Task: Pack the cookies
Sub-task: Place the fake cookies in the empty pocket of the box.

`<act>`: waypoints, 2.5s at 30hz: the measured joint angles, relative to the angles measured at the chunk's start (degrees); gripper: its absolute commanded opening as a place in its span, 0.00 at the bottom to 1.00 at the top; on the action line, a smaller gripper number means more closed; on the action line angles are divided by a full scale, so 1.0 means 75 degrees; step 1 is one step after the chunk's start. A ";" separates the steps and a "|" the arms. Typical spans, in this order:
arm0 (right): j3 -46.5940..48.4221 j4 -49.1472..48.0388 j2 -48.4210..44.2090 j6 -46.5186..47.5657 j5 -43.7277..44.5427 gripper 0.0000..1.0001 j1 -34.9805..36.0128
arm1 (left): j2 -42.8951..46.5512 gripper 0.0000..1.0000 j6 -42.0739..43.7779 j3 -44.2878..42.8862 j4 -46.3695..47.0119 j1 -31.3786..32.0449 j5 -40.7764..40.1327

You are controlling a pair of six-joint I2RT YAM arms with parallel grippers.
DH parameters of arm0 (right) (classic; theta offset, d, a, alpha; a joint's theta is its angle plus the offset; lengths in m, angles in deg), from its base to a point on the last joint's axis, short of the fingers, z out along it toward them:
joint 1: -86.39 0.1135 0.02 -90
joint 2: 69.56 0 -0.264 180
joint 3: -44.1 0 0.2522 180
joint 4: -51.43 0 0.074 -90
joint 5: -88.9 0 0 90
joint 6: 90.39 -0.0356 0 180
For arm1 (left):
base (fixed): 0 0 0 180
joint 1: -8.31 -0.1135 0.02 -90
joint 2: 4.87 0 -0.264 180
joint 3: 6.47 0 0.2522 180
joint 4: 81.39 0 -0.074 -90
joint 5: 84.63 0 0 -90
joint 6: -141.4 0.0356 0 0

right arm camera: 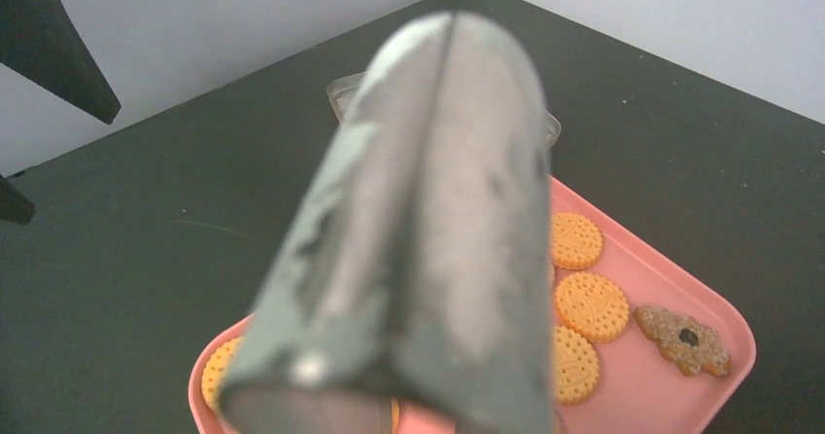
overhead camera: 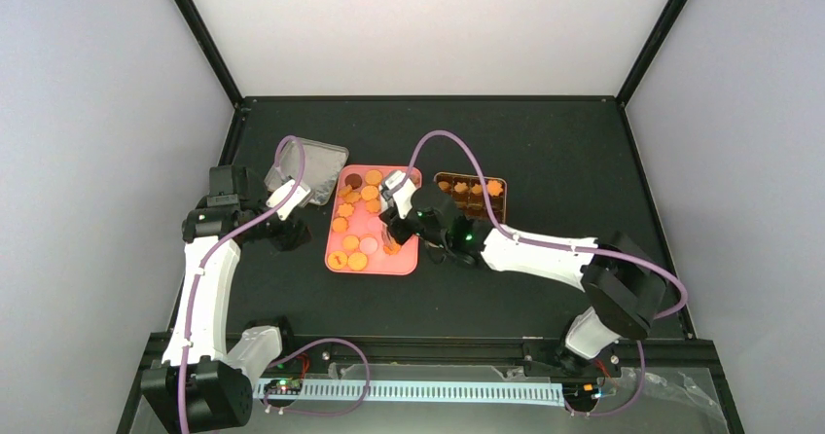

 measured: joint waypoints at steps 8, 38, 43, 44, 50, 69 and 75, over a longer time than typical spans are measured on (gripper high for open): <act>0.0198 -0.0160 0.0294 0.0012 -0.0023 0.31 0.0000 | 0.0000 0.61 0.0009 0.0000 0.0000 0.0000 -0.0003; -0.0889 -0.0580 -0.0452 -0.0093 0.0009 0.37 0.0402 | 0.0000 0.61 0.0052 0.0000 -0.0038 0.0000 -0.0003; -0.0915 -0.0495 -0.0522 -0.0157 0.0012 0.43 0.0405 | 0.0000 0.61 0.0052 0.0000 -0.0055 0.0000 0.0000; -0.0915 -0.0495 -0.0522 -0.0157 0.0017 0.44 0.0417 | 0.0000 0.61 0.0052 0.0000 -0.0061 0.0000 0.0000; -0.0915 -0.0469 -0.0522 0.0035 0.0254 0.44 0.0519 | 0.0003 0.61 0.0052 0.0000 -0.0061 0.0000 -0.0003; -0.0195 -0.0029 -0.0420 0.0475 0.0583 0.41 0.0557 | 0.0073 0.61 0.0052 0.0000 -0.0061 0.0000 0.0000; 0.0006 -0.0213 -0.0149 0.0475 0.0612 0.29 0.0557 | 0.0093 0.61 0.0058 0.0000 -0.0064 0.0000 -0.0003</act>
